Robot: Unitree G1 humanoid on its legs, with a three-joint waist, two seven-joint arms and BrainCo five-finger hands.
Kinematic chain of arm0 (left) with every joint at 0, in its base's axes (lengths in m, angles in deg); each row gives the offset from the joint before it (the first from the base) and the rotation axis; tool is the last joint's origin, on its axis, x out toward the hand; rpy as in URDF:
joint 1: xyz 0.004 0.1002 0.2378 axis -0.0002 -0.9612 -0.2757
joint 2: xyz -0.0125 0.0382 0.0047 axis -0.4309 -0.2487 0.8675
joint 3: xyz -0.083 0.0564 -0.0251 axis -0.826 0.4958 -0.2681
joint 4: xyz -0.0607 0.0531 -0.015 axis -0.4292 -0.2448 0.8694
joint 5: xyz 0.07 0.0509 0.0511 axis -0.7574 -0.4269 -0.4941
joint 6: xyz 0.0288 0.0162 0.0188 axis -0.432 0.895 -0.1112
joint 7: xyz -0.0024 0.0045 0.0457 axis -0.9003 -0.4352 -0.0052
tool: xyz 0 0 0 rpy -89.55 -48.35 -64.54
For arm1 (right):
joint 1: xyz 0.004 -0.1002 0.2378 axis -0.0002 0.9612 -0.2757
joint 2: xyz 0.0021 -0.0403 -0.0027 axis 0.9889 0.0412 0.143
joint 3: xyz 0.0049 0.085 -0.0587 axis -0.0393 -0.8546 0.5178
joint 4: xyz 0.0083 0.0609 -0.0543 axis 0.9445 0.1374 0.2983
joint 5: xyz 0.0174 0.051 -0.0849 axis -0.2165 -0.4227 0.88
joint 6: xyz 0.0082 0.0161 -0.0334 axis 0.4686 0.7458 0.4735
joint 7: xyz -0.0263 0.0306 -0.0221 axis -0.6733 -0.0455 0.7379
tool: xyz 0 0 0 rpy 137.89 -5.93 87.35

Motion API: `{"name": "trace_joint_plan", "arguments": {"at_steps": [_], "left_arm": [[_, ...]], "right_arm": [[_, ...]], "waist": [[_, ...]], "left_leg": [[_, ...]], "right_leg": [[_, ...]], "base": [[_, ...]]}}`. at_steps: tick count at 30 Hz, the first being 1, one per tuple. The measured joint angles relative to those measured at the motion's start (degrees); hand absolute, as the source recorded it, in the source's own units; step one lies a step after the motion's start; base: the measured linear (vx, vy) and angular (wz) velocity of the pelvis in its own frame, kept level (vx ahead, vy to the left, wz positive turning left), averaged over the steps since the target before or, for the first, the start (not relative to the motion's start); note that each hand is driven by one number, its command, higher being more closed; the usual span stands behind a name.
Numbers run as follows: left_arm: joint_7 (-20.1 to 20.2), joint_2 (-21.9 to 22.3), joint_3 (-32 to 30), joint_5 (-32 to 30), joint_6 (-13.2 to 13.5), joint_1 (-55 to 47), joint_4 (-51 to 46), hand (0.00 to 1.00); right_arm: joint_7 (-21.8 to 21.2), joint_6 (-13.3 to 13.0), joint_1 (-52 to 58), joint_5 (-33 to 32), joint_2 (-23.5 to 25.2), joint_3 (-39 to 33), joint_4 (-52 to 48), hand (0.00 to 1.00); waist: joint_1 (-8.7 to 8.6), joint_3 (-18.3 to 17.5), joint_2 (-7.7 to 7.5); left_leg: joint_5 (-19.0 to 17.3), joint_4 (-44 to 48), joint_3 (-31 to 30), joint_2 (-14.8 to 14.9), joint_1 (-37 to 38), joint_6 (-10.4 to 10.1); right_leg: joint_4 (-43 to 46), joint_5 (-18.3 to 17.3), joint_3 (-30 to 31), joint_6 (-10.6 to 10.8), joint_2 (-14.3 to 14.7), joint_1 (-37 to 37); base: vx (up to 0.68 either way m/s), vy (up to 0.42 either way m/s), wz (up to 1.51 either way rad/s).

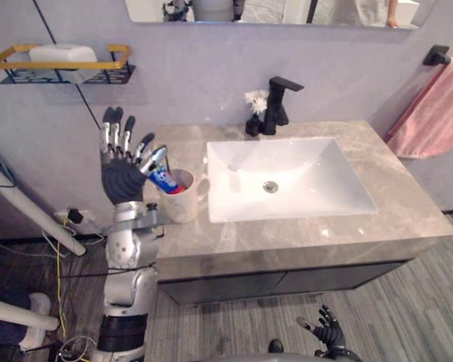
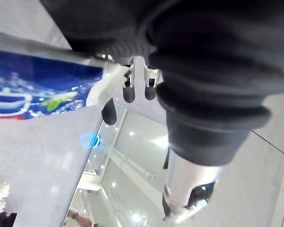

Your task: Organize washtable

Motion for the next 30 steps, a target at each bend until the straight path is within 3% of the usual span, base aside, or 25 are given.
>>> {"name": "trace_joint_plan", "arguments": {"at_steps": [5,11,16,21,22,30], "left_arm": [[-0.3,-1.1,-1.2,-0.2,0.5,0.0,-6.9,0.00],[-1.7,-0.8,-7.2,-1.8,4.4,-4.0,-16.5,0.00],[-2.6,3.9,-10.8,-2.0,5.6,-14.0,-20.4,0.00],[-2.4,9.2,-10.1,1.6,5.6,-22.9,-20.5,0.00],[-2.1,10.3,-8.5,2.9,5.5,-25.4,-20.3,1.00],[3.9,13.4,1.0,5.6,1.6,-31.3,-9.4,1.00]], "right_arm": [[0.0,0.0,0.1,-0.1,-0.2,-0.2,0.0,0.00],[0.0,-0.2,0.0,-0.1,-0.7,-1.5,-0.3,0.00],[0.1,-0.4,1.0,-0.5,-0.6,-2.0,-0.2,0.00],[0.1,-0.7,2.4,-0.5,0.1,-2.2,-0.2,0.00],[0.1,-0.7,2.4,-0.5,0.5,-2.0,-0.2,0.00],[0.1,-0.8,2.9,-0.5,0.9,1.9,-1.4,0.00]], "waist": [[-0.26,0.0,0.09],[0.01,0.1,0.79],[0.56,-0.2,1.59],[1.45,-0.2,1.30],[1.63,-0.3,1.15],[3.24,-0.5,0.50]], "left_leg": [[0.0,0.1,-0.4,0.0,0.3,0.0],[0.1,-0.2,-0.9,0.0,0.5,0.0],[0.4,-0.9,-1.2,0.0,0.7,0.0],[1.3,-2.3,-2.1,0.0,0.8,0.0],[1.4,-2.3,-2.2,0.1,0.9,-0.1],[1.4,-2.4,-2.3,0.4,1.7,-0.1]], "right_leg": [[0.0,0.0,-0.9,0.0,0.0,0.1],[0.0,-0.1,-1.4,-0.2,0.0,0.8],[0.0,-0.4,-1.6,-0.4,-0.1,0.8],[0.0,-0.4,-2.7,-0.2,-0.2,0.9],[0.0,-0.5,-2.8,-0.2,-0.2,1.1],[2.0,-2.1,-4.4,0.2,-0.7,1.8]], "base": [[0.00,-0.001,0.02],[-0.03,-0.025,0.04],[-0.03,-0.016,0.02],[-0.01,-0.031,0.12],[-0.02,-0.026,0.08],[-0.03,-0.020,0.08]]}}
